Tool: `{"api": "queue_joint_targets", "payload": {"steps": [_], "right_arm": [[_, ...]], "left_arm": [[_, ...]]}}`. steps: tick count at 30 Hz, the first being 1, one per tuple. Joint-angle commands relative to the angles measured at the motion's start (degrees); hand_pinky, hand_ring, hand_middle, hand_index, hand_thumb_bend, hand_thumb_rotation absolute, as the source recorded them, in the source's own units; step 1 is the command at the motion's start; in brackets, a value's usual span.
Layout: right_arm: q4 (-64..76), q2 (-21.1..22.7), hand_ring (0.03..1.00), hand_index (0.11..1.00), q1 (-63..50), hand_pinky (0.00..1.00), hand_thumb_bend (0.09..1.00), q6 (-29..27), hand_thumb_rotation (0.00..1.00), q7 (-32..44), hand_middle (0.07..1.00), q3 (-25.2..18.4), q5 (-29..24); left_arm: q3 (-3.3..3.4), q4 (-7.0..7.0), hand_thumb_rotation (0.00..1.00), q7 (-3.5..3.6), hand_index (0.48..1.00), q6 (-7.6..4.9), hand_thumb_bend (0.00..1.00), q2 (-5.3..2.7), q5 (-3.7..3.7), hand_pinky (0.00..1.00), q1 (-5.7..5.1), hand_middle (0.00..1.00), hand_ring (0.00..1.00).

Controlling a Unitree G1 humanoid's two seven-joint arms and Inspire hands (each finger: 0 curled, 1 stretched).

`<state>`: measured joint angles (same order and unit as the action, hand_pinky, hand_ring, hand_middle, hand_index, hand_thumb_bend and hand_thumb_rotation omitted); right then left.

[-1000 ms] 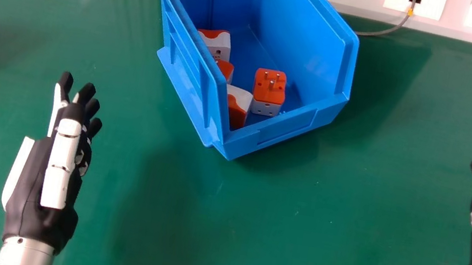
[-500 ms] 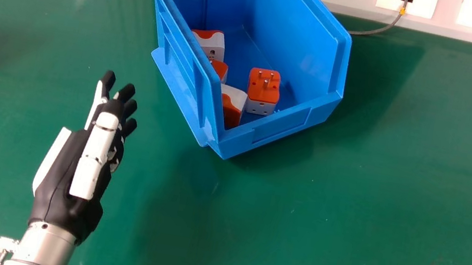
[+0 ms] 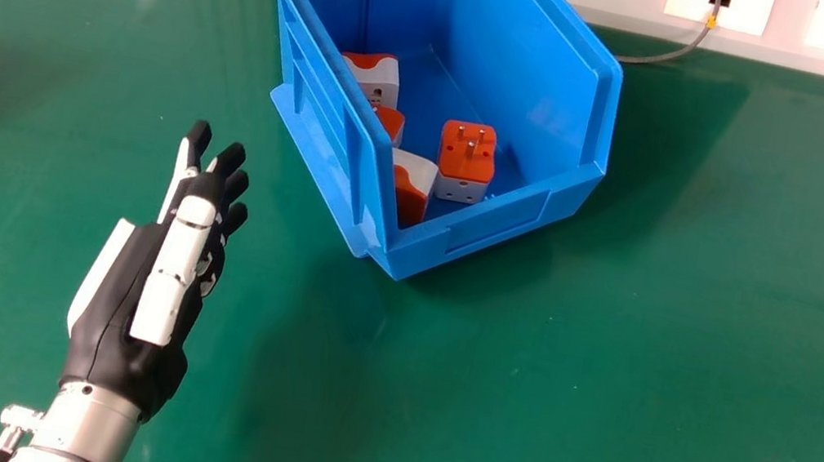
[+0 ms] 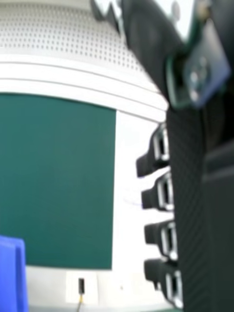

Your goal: Pick all objects and put in blue box

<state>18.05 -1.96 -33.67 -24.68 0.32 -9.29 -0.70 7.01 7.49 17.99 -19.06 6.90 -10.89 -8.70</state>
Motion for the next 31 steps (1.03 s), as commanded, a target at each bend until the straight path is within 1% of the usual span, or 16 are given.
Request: {"api": "queue_joint_targets", "payload": {"steps": [1,2,3,4,6,7,9,12,15,17,19,21,24,27,30,31], "right_arm": [[2.95,-0.88,1.000,0.963,-2.06,0.96,0.368,-1.21,1.00,-1.09,0.996,-0.32,0.49],[3.24,-0.93,1.000,0.961,-2.65,0.95,0.367,-1.36,1.00,-1.18,0.995,-0.52,0.47],[4.05,-1.22,1.000,0.957,-3.96,0.95,0.368,-1.52,1.00,-1.48,0.992,-0.86,0.74],[4.95,-1.49,1.000,0.954,-5.32,0.94,0.369,-1.56,1.00,-1.74,0.989,-1.29,0.74],[7.04,-2.39,0.999,0.951,-8.17,0.93,0.373,-1.47,1.00,-2.39,0.986,-1.68,0.76],[7.95,-2.84,0.996,0.947,-9.29,0.92,0.376,-1.45,1.00,-2.63,0.982,-1.76,0.66],[9.23,-3.78,0.991,0.941,-11.03,0.91,0.379,-1.80,0.99,-3.05,0.977,-1.58,0.83],[9.94,-4.90,0.991,0.941,-12.35,0.91,0.379,-2.46,0.99,-3.81,0.977,-0.94,2.23],[9.35,-4.98,0.983,0.934,-11.90,0.90,0.376,-2.41,0.97,-4.56,0.969,-0.34,4.21],[8.67,-4.85,0.968,0.923,-11.25,0.87,0.374,-2.13,0.93,-5.03,0.956,0.15,5.57],[8.61,-4.86,0.960,0.918,-10.75,0.86,0.381,-1.54,0.91,-5.30,0.949,0.77,6.44],[8.98,-4.73,0.958,0.916,-10.22,0.85,0.386,-0.66,0.91,-5.48,0.946,1.23,7.12],[8.42,-4.46,0.957,0.917,-8.77,0.85,0.398,0.17,0.91,-5.66,0.945,1.76,8.09],[7.34,-3.86,0.960,0.920,-7.44,0.85,0.402,0.49,0.93,-5.49,0.947,2.19,8.18],[5.66,-1.90,0.964,0.923,-4.17,0.86,0.401,1.85,0.95,-4.53,0.949,1.42,6.96],[5.39,-1.14,0.968,0.926,-2.73,0.86,0.399,2.73,0.96,-4.06,0.952,1.16,6.51]], "left_arm": [[-0.78,-1.86,1.00,-1.07,1.000,1.33,0.36,0.61,1.71,1.00,0.52,1.00,1.00],[-1.08,-0.99,1.00,-1.23,1.000,1.31,0.37,0.32,2.02,1.00,0.78,1.00,1.00],[-1.67,-0.26,1.00,-1.29,1.000,2.37,0.38,-0.05,2.09,1.00,1.51,1.00,1.00],[-2.45,0.03,1.00,-1.46,1.000,3.46,0.39,-0.42,2.38,1.00,2.26,1.00,1.00],[-3.61,0.49,1.00,-1.77,1.000,5.75,0.40,-0.78,2.74,1.00,4.25,1.00,1.00],[-4.09,0.72,1.00,-1.96,1.000,6.49,0.42,-0.88,3.01,1.00,5.19,1.00,1.00],[-4.80,1.72,1.00,-1.72,1.000,6.79,0.42,-0.88,3.50,1.00,6.66,1.00,1.00],[-5.17,3.53,1.00,-0.66,1.000,5.89,0.42,-0.34,3.65,1.00,7.66,1.00,1.00],[-4.91,4.18,1.00,0.36,1.000,5.26,0.42,0.12,3.09,1.00,7.77,1.00,1.00],[-4.38,3.60,1.00,0.50,1.000,5.27,0.42,0.39,2.72,1.00,7.13,1.00,1.00],[-3.66,3.21,1.00,0.66,1.000,5.13,0.44,0.45,2.02,1.00,6.30,1.00,1.00],[-3.21,3.46,1.00,0.74,1.000,4.54,0.45,0.31,1.68,1.00,5.82,1.00,1.00],[-3.02,3.03,1.00,0.69,1.000,4.33,0.46,0.39,1.71,1.00,5.61,1.00,1.00],[-2.58,2.53,1.00,0.26,1.000,4.47,0.45,0.63,1.67,1.00,5.26,1.00,1.00],[-1.88,0.53,1.00,-0.51,1.000,4.20,0.44,0.36,1.31,1.00,3.45,1.00,1.00],[-1.43,0.26,1.00,-0.88,1.000,3.32,0.44,0.35,1.42,1.00,2.68,1.00,1.00]]}}
